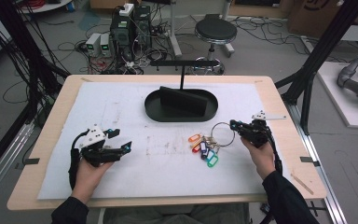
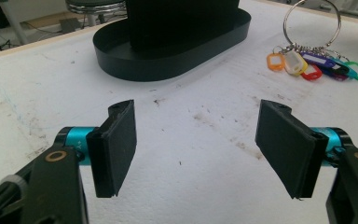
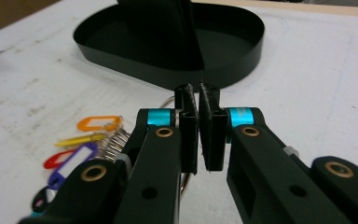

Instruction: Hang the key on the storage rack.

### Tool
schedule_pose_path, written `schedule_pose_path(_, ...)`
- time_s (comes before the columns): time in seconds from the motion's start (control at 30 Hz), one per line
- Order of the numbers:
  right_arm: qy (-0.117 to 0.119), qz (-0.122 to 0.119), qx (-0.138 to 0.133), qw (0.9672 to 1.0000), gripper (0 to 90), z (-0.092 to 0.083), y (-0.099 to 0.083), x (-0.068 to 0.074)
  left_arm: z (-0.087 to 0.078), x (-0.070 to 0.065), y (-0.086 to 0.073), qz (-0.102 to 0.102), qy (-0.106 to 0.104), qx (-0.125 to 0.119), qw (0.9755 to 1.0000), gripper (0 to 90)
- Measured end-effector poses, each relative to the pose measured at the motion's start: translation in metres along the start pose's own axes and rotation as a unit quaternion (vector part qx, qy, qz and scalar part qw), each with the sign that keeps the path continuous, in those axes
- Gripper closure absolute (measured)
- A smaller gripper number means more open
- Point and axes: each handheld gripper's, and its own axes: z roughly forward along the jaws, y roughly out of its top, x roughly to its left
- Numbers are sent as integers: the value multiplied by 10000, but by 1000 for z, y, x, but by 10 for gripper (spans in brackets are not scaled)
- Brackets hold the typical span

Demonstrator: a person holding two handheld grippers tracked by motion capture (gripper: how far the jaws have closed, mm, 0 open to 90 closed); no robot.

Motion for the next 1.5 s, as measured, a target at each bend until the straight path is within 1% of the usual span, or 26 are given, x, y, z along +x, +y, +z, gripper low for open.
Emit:
schedule_pose_path(0.07, 86, 35, -33, 10000, 872, 0, 1, 3, 0, 0, 0, 1, 1, 10, 10000, 292)
schedule_pose_path(0.13, 137, 0, -33, 9999, 869, 1, 1, 5, 0, 0, 0, -1, 2, 5, 10000, 293)
schedule_pose_path(0.23, 268, 7, 50, 9996, 864, 3, 1, 8, 0, 0, 0, 3, -13, 5, 10000, 293)
schedule_pose_path(0.37, 328, -18, 91, 9994, 861, 5, 0, 10, 0, 0, 0, 6, -28, 11, 10000, 292)
schedule_pose_path(0.5, 371, -48, 225, 9990, 845, 8, -1, 12, 0, 0, 0, 17, -35, 12, 10000, 292)
schedule_pose_path(0.57, 374, -88, 262, 9989, 861, 9, -1, 13, 0, -1, 0, 11, -41, 7, 10000, 292)
schedule_pose_path(0.73, 385, -165, 226, 9989, 867, 8, -1, 15, 1, -1, 0, 12, -43, 22, 10000, 292)
schedule_pose_path(0.87, 387, -170, 177, 9990, 871, 6, 1, 16, 1, -1, 0, 44, -56, 32, 10000, 292)
schedule_pose_path(1.03, 388, -230, 121, 9989, 873, 4, 3, 17, 1, -1, 0, 35, -58, 17, 10000, 292)
schedule_pose_path(1.2, 400, -326, 5, 9987, 873, -1, 10, 18, 0, -2, 0, 23, -51, 15, 10000, 293)
schedule_pose_path(1.27, 427, -357, 18, 9984, 873, -2, 13, 19, 0, -2, 1, 29, -43, -8, 10000, 293)
schedule_pose_path(1.3, 440, -403, -8, 9982, 873, -2, 14, 19, 0, -2, 1, 30, -51, -14, 10000, 292)
schedule_pose_path(1.5, 467, -498, -113, 9976, 874, -8, 24, 21, -1, -1, 1, 28, -39, -17, 10000, 293)
